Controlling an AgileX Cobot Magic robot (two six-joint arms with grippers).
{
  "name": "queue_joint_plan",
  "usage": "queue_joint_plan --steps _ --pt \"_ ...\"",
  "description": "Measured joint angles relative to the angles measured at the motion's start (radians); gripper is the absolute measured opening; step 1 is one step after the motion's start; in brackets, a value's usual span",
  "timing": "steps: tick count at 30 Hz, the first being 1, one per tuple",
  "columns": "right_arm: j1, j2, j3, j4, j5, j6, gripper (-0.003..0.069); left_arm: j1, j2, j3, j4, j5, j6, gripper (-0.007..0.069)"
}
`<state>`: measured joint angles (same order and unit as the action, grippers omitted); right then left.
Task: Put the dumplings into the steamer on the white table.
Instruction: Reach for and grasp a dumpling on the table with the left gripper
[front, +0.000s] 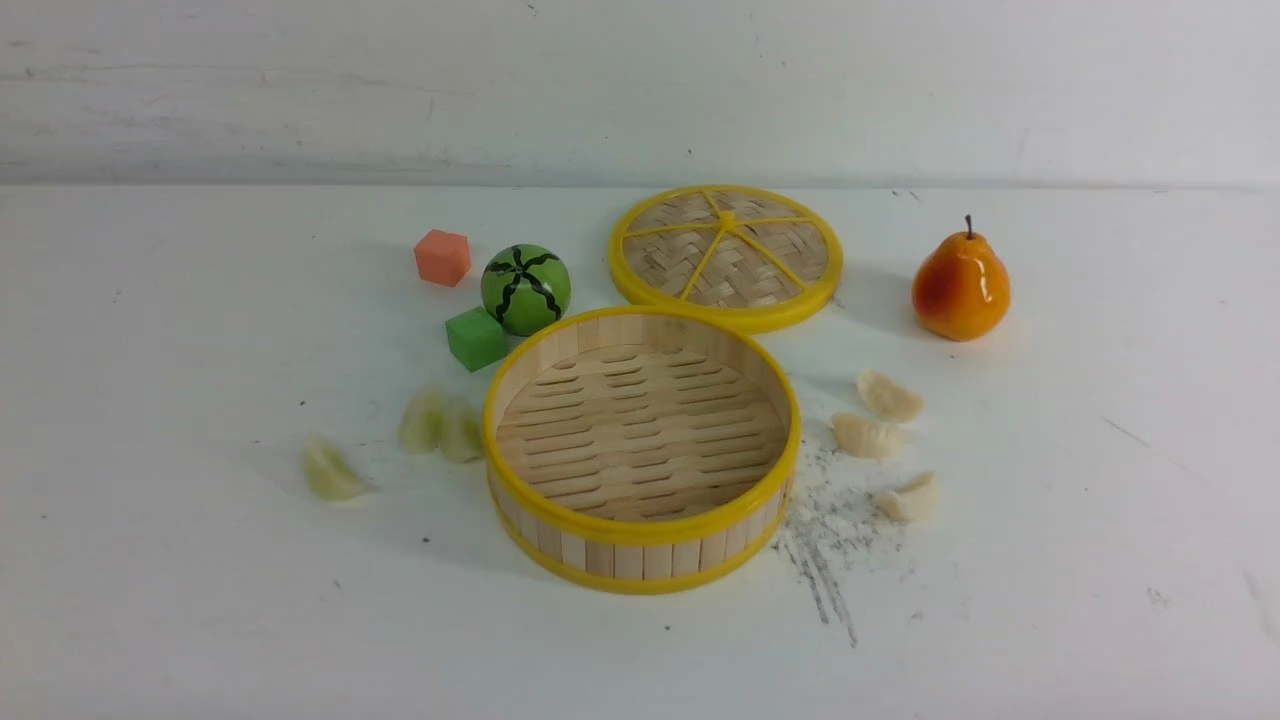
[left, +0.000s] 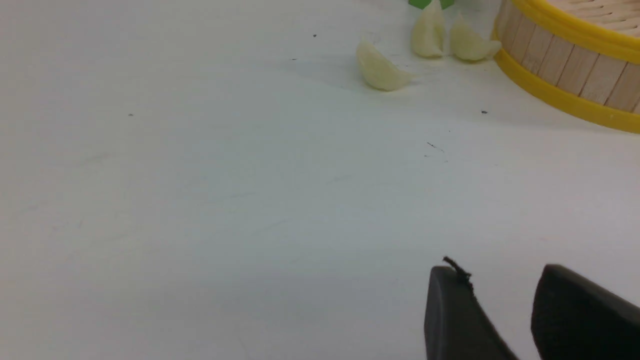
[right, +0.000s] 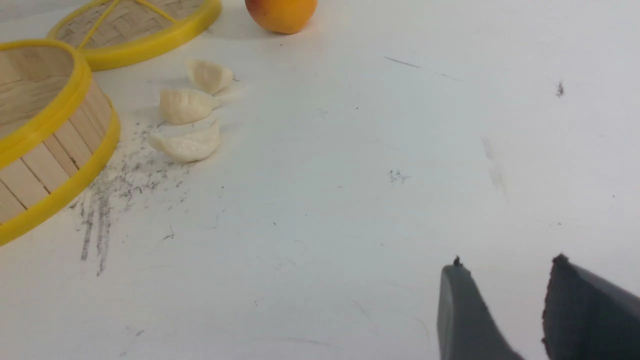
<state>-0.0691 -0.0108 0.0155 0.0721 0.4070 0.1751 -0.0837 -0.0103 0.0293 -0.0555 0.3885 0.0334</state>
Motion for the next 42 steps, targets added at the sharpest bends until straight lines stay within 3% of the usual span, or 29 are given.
queue_joint_plan --steps 42 --pt "0.000 0.000 0.000 0.000 0.000 0.000 0.0239 0.000 0.000 0.000 0.022 -0.043 0.000 0.0238"
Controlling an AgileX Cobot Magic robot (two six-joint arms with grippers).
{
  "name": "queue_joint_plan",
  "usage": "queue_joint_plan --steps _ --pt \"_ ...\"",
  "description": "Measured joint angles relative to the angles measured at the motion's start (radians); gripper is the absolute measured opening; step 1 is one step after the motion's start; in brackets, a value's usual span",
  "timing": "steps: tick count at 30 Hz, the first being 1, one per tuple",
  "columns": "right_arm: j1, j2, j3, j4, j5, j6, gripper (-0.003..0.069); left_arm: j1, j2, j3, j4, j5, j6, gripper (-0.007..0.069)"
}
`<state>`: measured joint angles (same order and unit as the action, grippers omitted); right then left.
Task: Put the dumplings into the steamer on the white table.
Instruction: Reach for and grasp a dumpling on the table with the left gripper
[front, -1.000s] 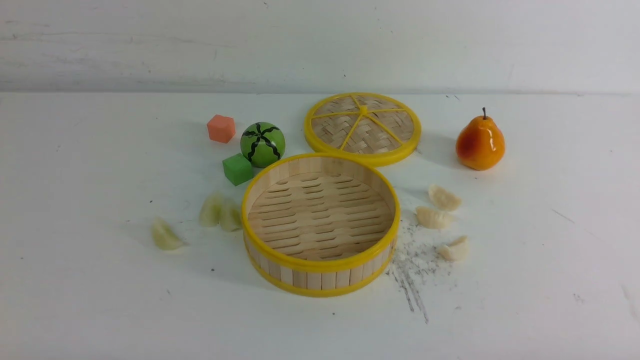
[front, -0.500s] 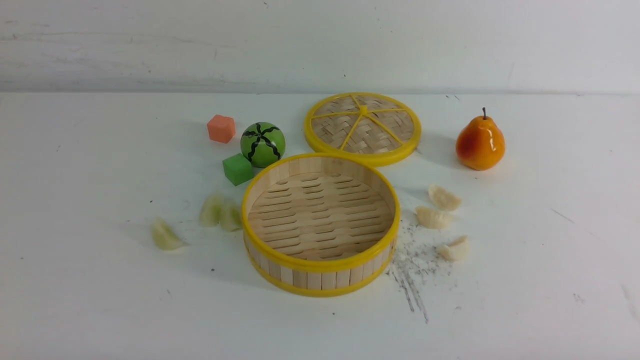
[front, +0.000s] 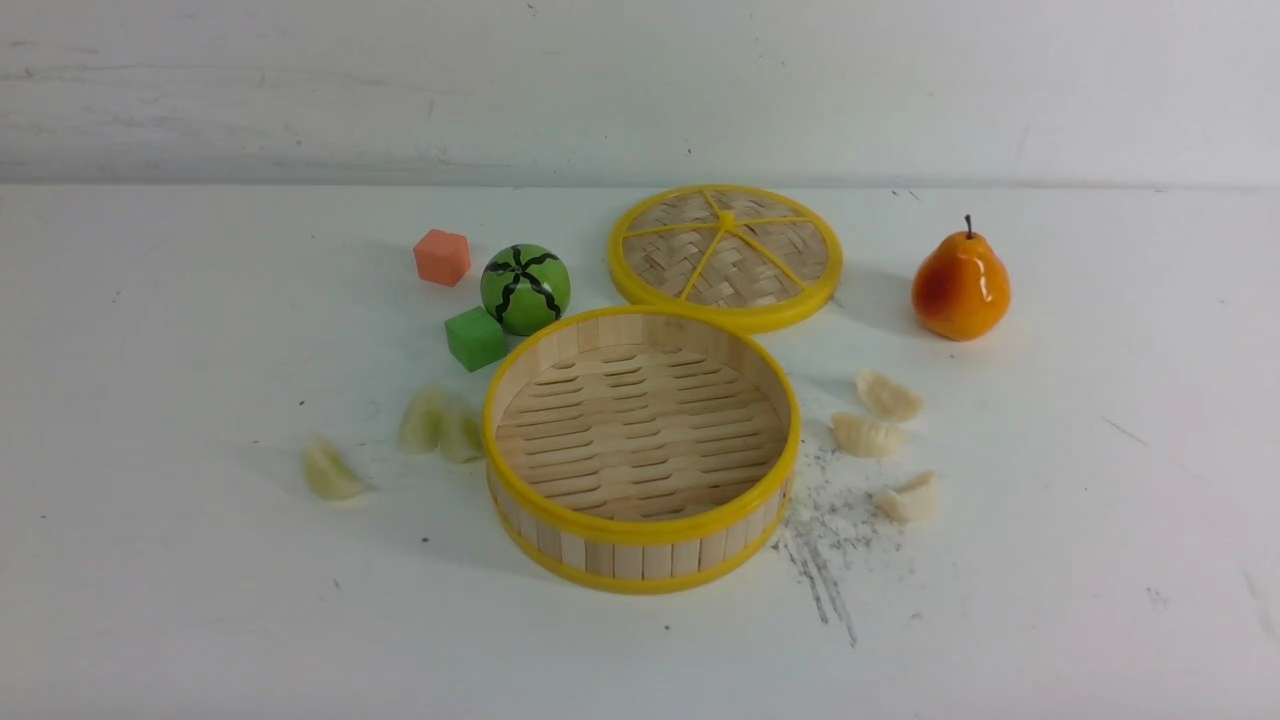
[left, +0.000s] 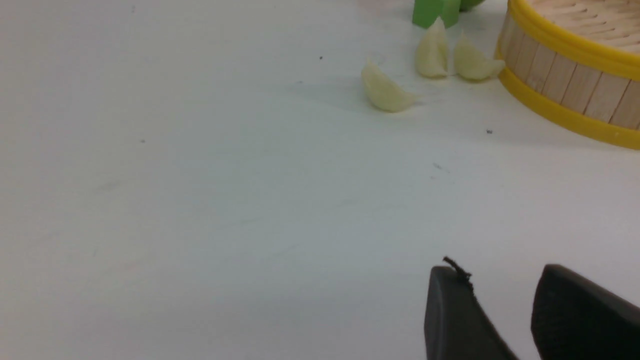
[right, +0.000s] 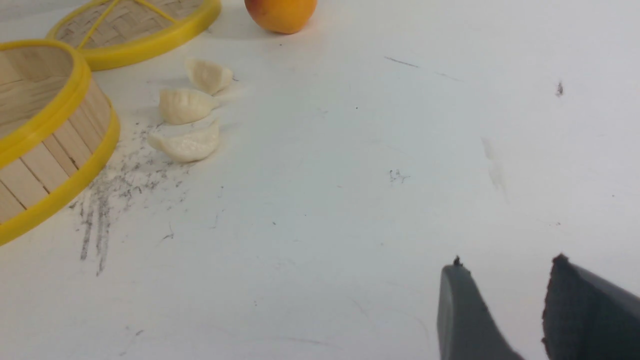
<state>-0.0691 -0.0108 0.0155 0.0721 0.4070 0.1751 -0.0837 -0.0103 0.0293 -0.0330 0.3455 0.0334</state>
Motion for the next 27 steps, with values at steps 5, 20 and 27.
queue_joint_plan --steps 5,20,27 --pt "0.000 0.000 0.004 -0.006 -0.043 0.000 0.0239 0.000 0.000 0.000 0.000 -0.091 0.000 0.0238" --pt "0.000 0.000 0.013 -0.101 -0.980 0.096 0.0239 0.000 0.000 0.000 -0.001 -0.748 -0.091 0.0238" --pt "0.000 0.000 0.013 -0.118 -1.220 0.304 0.0239 0.000 0.000 0.000 -0.005 -0.892 -0.456 0.0236"
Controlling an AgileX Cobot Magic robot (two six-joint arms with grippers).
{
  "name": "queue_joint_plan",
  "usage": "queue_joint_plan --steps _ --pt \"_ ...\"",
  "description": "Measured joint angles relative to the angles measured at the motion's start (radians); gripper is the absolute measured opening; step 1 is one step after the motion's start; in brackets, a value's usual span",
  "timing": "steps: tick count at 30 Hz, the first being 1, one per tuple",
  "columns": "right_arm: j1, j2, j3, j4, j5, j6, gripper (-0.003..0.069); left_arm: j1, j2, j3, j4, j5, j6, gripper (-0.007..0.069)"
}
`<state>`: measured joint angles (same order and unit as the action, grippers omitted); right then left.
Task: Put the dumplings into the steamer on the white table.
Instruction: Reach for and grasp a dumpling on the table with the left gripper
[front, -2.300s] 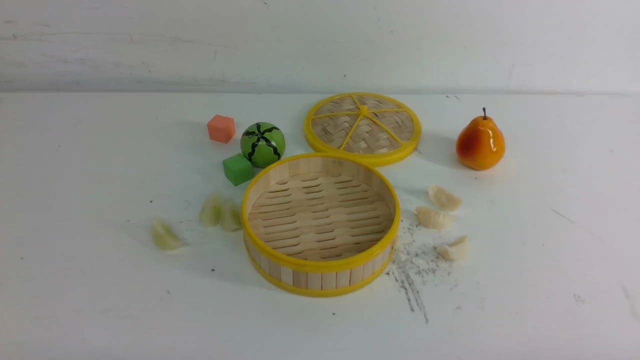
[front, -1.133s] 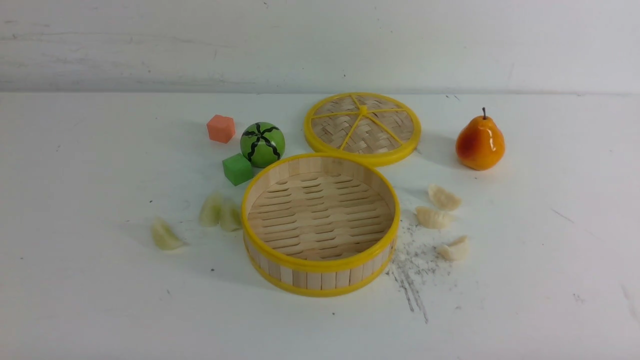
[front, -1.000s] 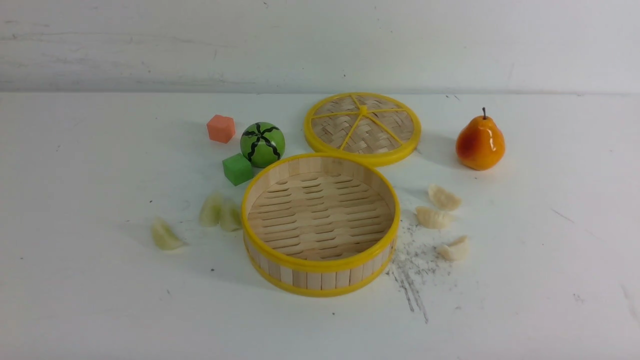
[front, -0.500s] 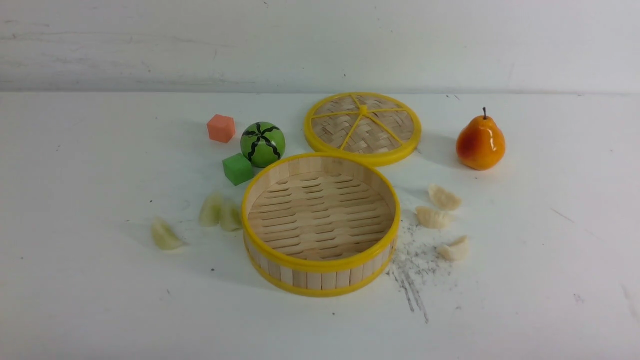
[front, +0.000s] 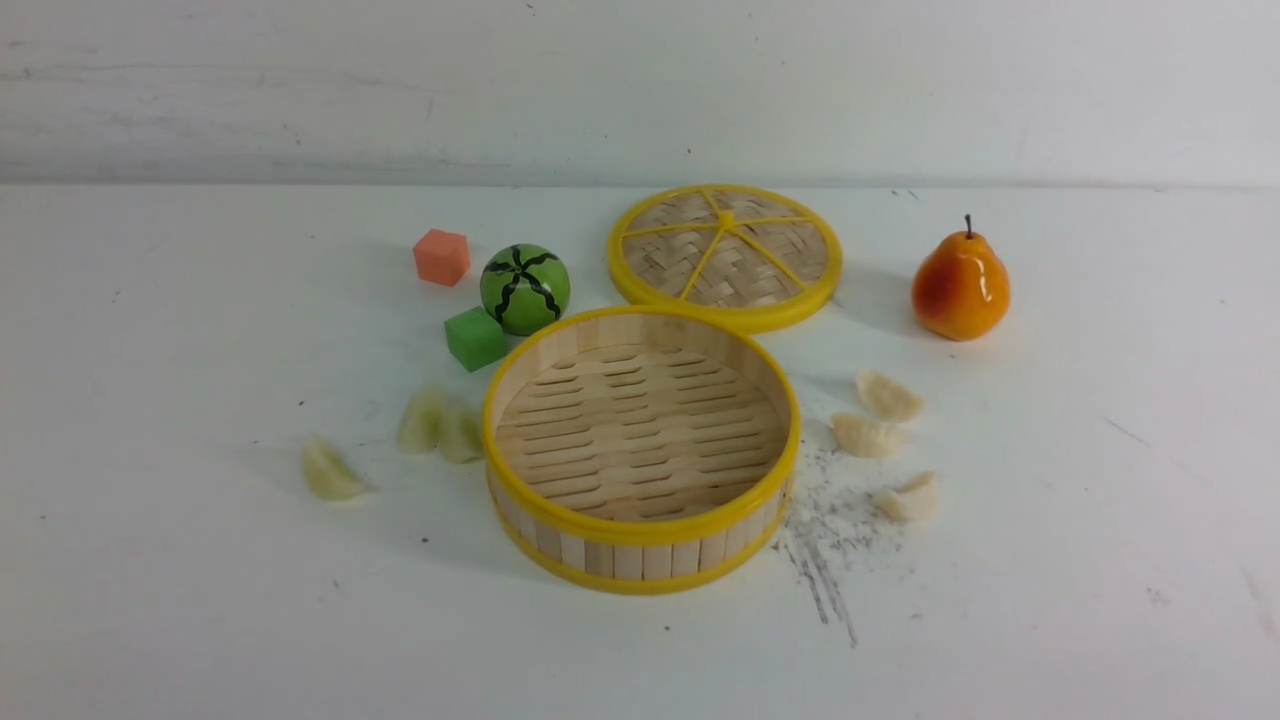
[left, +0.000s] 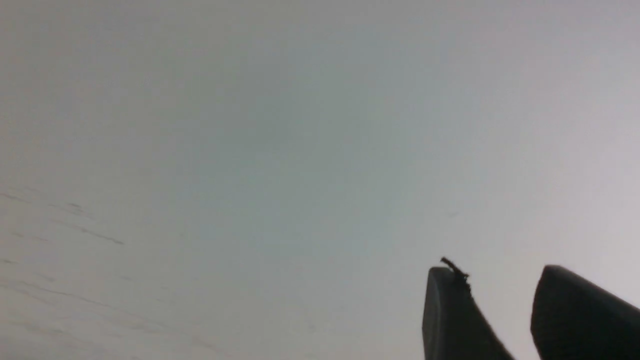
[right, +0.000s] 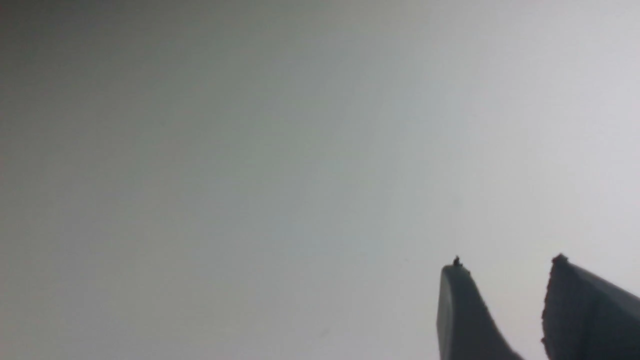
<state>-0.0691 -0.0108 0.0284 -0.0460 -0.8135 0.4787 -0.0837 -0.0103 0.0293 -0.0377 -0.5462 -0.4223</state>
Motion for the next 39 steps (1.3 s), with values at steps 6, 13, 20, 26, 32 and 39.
queue_joint_plan --steps 6,13,20,26,32,39 --pt "0.000 0.003 -0.140 -0.013 0.107 0.074 0.0239 0.000 0.005 -0.200 0.004 0.176 -0.106 0.0072" --pt "0.000 0.243 -0.437 -0.158 0.593 -0.090 0.0239 0.000 0.317 -0.537 0.080 0.473 0.006 -0.0013" --pt "0.000 0.412 -0.450 -0.197 0.710 -0.068 0.0236 0.000 0.684 -0.612 0.038 0.620 -0.041 -0.0013" --pt "0.051 0.527 -0.528 -0.196 1.115 -0.007 0.0078 0.000 0.993 -0.850 -0.002 1.037 -0.024 -0.0013" --pt "0.146 0.620 -0.609 -0.124 1.583 -0.131 -0.0022 0.000 1.312 -1.035 -0.040 1.277 0.088 -0.0013" --pt "0.201 0.638 -0.531 0.053 1.645 -0.346 -0.0022 0.000 1.615 -1.136 -0.048 1.209 0.083 0.0027"
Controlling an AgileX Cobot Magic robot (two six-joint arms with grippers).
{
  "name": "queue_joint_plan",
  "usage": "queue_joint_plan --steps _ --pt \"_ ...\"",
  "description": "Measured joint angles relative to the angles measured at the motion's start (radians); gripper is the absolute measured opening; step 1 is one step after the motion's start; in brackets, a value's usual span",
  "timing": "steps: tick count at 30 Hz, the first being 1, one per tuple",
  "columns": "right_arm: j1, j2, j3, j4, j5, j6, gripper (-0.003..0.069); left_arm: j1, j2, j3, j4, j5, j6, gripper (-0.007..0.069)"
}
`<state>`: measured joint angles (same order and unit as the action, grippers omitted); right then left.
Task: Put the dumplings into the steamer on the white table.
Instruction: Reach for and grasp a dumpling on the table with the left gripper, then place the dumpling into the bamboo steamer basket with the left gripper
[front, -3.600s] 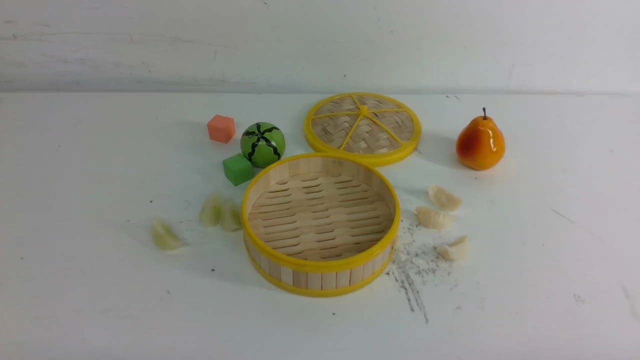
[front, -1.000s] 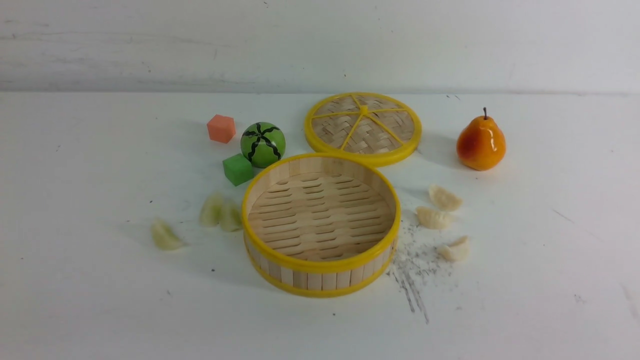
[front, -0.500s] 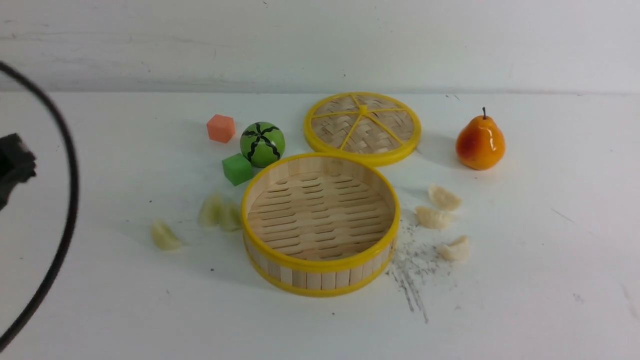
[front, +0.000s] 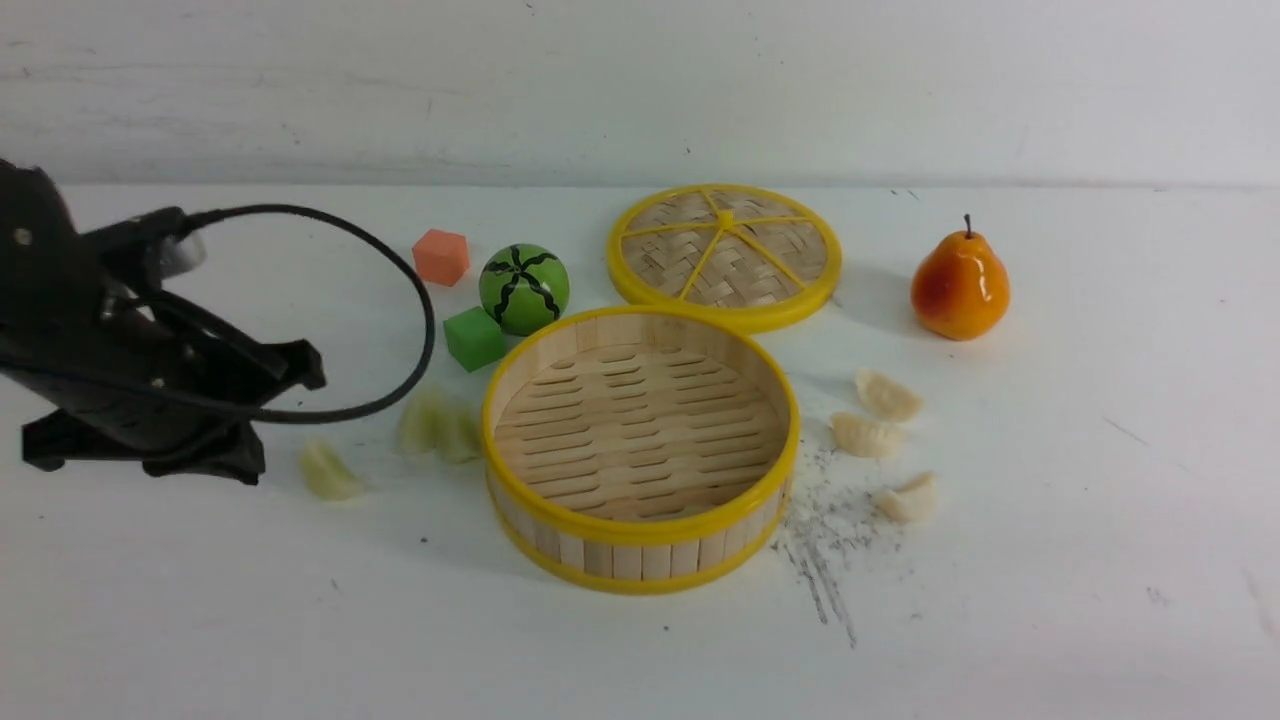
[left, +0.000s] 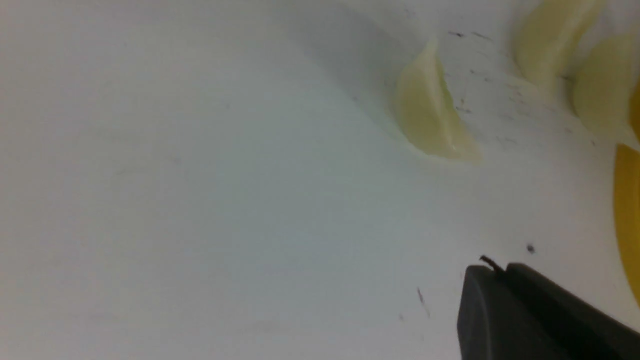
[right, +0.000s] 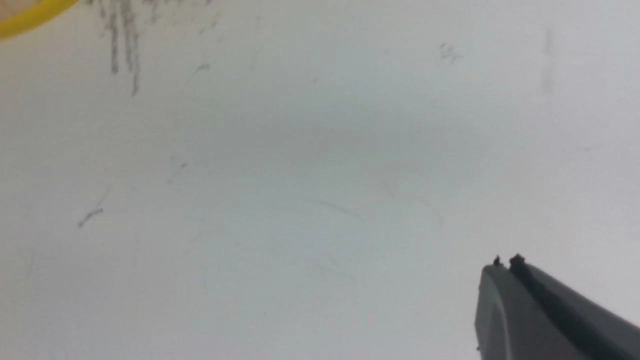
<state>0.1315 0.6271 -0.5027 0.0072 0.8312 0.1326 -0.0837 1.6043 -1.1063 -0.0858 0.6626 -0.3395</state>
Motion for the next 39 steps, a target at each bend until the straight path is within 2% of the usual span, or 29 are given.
queue_joint_plan --steps 5,9,12,20,22,25,28,34,39 --pt "0.006 -0.029 0.069 0.066 -0.085 -0.051 -0.0022 0.000 0.114 -0.015 -0.001 -0.135 -0.049 0.0161" --pt "0.007 -0.057 0.071 0.065 -0.131 -0.059 -0.0022 0.000 0.174 -0.015 0.030 -0.218 -0.064 0.0293" --pt "0.007 -0.061 0.071 0.065 -0.135 -0.061 -0.0021 0.000 0.208 -0.015 0.041 -0.249 -0.066 0.0314" --pt "0.007 -0.062 0.072 0.065 -0.138 -0.062 -0.0016 0.000 0.280 -0.021 0.045 -0.377 -0.068 0.0289" --pt "0.007 -0.062 0.072 0.065 -0.139 -0.062 -0.0015 0.000 0.296 -0.022 0.045 -0.386 -0.068 0.0263" --pt "0.007 -0.062 0.072 0.065 -0.140 -0.062 -0.0015 0.000 0.305 -0.027 0.055 -0.393 -0.068 0.0182" --pt "0.007 -0.062 0.072 0.065 -0.142 -0.062 -0.0012 -0.007 0.300 -0.027 0.069 -0.393 -0.065 0.0179" --pt "0.007 -0.062 0.072 0.065 -0.143 -0.062 -0.0010 -0.047 0.227 -0.040 0.086 -0.326 0.001 0.0179" --pt "0.007 -0.062 0.072 0.061 -0.144 -0.062 -0.0006 -0.102 0.137 -0.164 0.086 -0.181 0.074 0.0179"
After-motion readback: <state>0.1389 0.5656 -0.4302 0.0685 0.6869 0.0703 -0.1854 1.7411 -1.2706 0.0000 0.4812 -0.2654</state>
